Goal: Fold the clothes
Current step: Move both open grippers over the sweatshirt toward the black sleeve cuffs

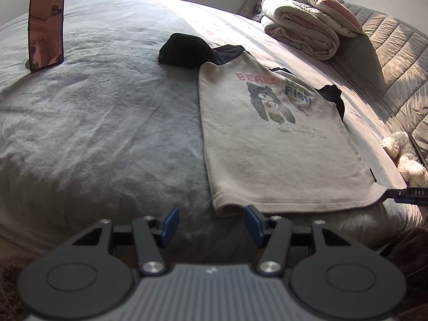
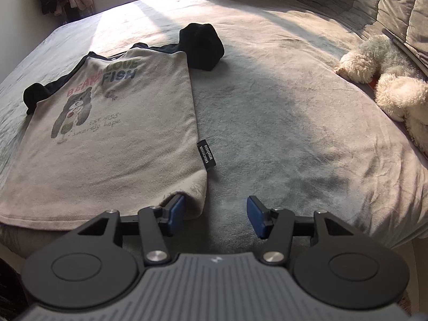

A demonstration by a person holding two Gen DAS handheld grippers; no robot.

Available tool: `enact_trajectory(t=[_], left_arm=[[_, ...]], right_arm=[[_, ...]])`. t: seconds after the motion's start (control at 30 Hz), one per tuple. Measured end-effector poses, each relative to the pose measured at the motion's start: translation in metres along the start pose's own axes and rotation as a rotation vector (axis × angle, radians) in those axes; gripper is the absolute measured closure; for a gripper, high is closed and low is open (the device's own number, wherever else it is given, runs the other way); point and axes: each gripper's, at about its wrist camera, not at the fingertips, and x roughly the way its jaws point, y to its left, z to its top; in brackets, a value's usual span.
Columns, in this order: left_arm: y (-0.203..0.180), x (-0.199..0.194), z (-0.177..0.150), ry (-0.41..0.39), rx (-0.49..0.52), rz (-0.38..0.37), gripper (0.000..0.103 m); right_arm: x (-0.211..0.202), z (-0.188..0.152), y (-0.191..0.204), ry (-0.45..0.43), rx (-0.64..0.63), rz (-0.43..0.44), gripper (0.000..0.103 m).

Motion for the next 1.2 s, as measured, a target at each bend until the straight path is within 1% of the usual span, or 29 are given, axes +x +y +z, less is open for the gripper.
enact_trajectory(t=[0.1,0.23,0.4,0.5,0.67,0.87,1.07,1.13,1.2], left_arm=[[-0.004,0.005,0.023,-0.014,0.021,-0.002,0.041],[-0.01,0.013,0.055,-0.03,0.054,0.0,0.037],[-0.027,0.035,0.096,-0.031,0.131,-0.005,0.033],[-0.04,0.053,0.116,-0.015,0.177,-0.007,0.033],[-0.064,0.084,0.137,-0.007,0.211,-0.055,0.03],[-0.083,0.127,0.129,-0.054,0.23,-0.049,0.03],[-0.101,0.171,0.118,-0.104,0.249,-0.038,0.03],[-0.101,0.182,0.115,-0.109,0.246,-0.021,0.03],[-0.102,0.187,0.111,-0.141,0.263,-0.008,0.027]], right_arm=[[0.0,0.009,0.004,0.006,0.0,0.013,0.047],[0.003,0.027,0.013,-0.002,-0.007,0.035,0.046],[0.013,0.052,0.028,-0.02,-0.024,0.063,0.042],[0.024,0.066,0.038,-0.026,-0.046,0.068,0.042],[0.044,0.092,0.052,-0.04,-0.075,0.107,0.041],[0.079,0.13,0.05,-0.034,-0.027,0.121,0.04],[0.101,0.169,0.037,-0.038,-0.059,0.115,0.04],[0.107,0.18,0.03,-0.042,-0.068,0.111,0.04],[0.115,0.19,0.019,-0.052,-0.072,0.111,0.04]])
